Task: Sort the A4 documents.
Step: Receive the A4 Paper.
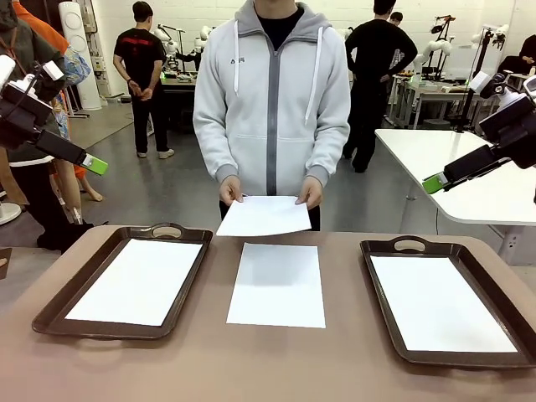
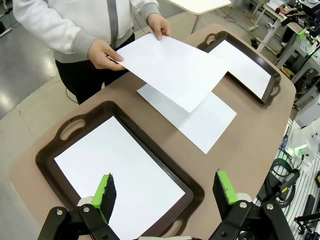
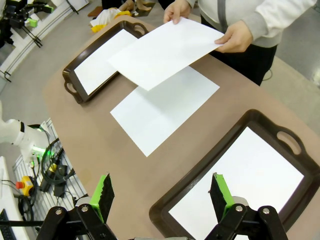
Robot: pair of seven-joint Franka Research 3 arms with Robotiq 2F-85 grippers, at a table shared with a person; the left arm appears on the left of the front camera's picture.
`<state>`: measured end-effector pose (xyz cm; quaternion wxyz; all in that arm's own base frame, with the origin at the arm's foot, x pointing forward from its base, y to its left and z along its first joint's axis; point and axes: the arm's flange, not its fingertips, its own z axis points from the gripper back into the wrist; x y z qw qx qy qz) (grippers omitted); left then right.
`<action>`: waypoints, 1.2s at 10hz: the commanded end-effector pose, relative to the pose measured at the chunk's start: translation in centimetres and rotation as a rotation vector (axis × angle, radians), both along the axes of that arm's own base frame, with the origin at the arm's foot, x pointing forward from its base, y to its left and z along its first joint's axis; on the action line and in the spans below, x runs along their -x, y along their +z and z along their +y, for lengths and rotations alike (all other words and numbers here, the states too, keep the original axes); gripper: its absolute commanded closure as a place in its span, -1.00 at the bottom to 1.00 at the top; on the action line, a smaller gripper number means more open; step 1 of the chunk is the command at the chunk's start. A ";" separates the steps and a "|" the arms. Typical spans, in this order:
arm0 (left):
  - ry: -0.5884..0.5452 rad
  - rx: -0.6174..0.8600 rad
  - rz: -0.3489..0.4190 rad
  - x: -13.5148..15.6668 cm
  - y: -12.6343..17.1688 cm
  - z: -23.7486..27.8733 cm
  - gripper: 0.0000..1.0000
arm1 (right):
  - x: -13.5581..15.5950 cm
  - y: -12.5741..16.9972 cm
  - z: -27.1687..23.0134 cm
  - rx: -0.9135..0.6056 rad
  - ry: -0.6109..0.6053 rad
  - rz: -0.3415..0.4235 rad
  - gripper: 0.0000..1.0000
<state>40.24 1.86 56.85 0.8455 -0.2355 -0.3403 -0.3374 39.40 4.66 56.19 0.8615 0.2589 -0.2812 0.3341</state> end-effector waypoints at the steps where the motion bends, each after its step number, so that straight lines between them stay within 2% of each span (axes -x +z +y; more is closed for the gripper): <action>1: 0.005 -0.004 -0.006 0.0 0.0 -0.1 -1.00 | 0.0 -0.1 0.0 -0.001 0.000 0.003 -1.00; 12: 0.005 -0.004 -0.006 0.0 0.0 -0.1 -1.00 | 0.0 -0.1 0.0 -0.001 0.000 0.003 -1.00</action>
